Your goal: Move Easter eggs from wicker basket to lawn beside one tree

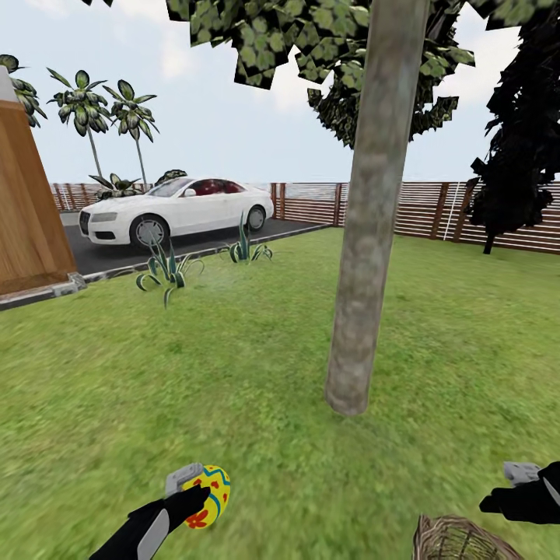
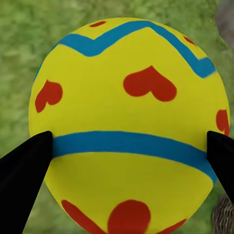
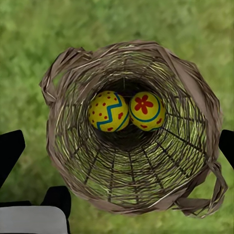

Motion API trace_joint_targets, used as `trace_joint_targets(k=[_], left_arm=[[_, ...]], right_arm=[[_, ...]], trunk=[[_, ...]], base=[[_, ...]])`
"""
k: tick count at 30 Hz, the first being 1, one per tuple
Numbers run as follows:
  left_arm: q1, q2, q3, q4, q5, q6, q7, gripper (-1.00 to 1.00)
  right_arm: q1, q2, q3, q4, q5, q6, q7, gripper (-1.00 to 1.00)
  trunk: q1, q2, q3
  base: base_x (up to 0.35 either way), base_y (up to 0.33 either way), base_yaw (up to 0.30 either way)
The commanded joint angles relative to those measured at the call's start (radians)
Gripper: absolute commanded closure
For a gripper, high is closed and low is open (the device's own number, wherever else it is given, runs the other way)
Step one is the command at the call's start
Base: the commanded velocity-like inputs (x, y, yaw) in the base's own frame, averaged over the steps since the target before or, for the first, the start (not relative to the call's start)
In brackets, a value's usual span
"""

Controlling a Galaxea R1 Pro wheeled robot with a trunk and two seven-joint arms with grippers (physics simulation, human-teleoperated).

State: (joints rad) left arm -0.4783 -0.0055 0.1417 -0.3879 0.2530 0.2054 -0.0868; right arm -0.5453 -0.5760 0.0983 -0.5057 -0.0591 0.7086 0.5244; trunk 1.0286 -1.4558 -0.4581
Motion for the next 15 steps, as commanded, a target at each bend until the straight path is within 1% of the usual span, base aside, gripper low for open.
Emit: trace_joint_targets(k=[1,3,5,8,15], left_arm=[[0.0,-0.001,0.006,-0.002,0.008,0.008,-0.003,1.0],[0.0,-0.001,0.006,-0.002,0.009,0.008,-0.001,1.0],[0.0,-0.001,0.006,-0.002,0.01,0.009,0.002,1.0],[0.0,-0.001,0.006,-0.002,0.01,0.008,0.002,1.0],[0.0,-0.001,0.006,-0.002,0.011,0.008,0.002,1.0]], right_arm=[[-0.001,-0.002,0.006,-0.004,-0.005,0.005,0.001,-1.0],[-0.001,-0.006,0.002,-0.009,-0.007,0.01,0.002,-1.0],[-0.001,-0.015,0.001,-0.011,-0.011,0.01,0.002,-1.0],[-0.001,-0.016,0.006,-0.013,-0.004,0.002,-0.001,-1.0],[-0.001,-0.019,0.003,-0.014,-0.004,0.004,0.001,-1.0]], trunk=[[0.004,-0.008,-0.004],[0.012,-0.022,-0.011],[0.019,-0.036,-0.017],[0.031,-0.057,-0.026],[0.058,-0.106,-0.048]], base=[[0.0,0.0,0.0],[0.0,0.0,0.0],[0.0,0.0,0.0],[0.0,0.0,0.0],[0.0,0.0,0.0]])
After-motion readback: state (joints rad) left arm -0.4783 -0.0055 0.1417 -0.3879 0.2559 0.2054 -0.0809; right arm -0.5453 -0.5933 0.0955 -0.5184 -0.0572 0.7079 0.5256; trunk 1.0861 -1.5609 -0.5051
